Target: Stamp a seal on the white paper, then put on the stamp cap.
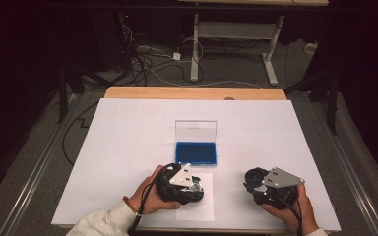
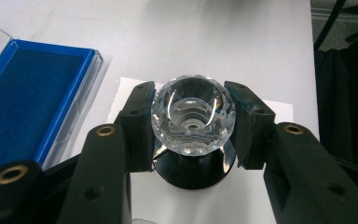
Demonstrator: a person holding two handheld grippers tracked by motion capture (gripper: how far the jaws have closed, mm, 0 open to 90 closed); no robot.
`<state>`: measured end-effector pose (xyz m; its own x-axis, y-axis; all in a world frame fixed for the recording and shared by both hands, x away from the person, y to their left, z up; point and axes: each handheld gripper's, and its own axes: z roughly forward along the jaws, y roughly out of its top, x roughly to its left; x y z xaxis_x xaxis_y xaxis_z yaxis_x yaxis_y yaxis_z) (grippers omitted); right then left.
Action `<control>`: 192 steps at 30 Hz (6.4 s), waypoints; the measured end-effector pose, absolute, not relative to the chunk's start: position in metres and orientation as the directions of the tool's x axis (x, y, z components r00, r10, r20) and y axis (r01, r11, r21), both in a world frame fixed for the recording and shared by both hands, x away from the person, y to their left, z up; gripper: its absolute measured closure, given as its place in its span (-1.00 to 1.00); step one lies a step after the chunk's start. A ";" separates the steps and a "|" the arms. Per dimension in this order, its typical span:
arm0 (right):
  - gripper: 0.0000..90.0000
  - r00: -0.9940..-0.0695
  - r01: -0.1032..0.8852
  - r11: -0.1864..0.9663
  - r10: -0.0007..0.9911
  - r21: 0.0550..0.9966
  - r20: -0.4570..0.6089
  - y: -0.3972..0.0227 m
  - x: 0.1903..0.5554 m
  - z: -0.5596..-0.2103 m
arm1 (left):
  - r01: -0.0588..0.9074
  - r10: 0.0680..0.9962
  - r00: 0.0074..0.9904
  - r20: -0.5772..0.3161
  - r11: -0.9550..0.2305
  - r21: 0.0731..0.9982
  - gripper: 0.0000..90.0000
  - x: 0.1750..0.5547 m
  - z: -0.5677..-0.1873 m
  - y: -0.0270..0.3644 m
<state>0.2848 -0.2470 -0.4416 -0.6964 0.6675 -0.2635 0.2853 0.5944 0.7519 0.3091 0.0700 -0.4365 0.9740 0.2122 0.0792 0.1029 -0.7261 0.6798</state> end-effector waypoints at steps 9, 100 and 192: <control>-0.15 -0.698 0.284 0.596 0.665 0.751 -0.264 -0.247 0.285 -0.442 | 0.098 0.211 0.973 0.091 -0.740 0.666 0.22 0.308 -0.444 0.065; -0.15 -0.702 0.288 0.607 0.660 0.741 -0.268 -0.244 0.284 -0.443 | 0.119 0.232 0.967 0.102 -0.772 0.624 0.21 0.306 -0.449 0.063; -0.15 -0.738 0.283 0.579 0.641 0.765 -0.212 -0.234 0.295 -0.447 | 0.208 0.493 0.867 0.077 -0.498 0.842 0.21 0.334 -0.375 0.159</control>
<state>0.2946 -0.2336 -0.4467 -0.7378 0.6409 -0.2117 0.2835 0.5789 0.7646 0.3342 0.1590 -0.3753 0.8668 0.4927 0.0775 0.2079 -0.4982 0.8418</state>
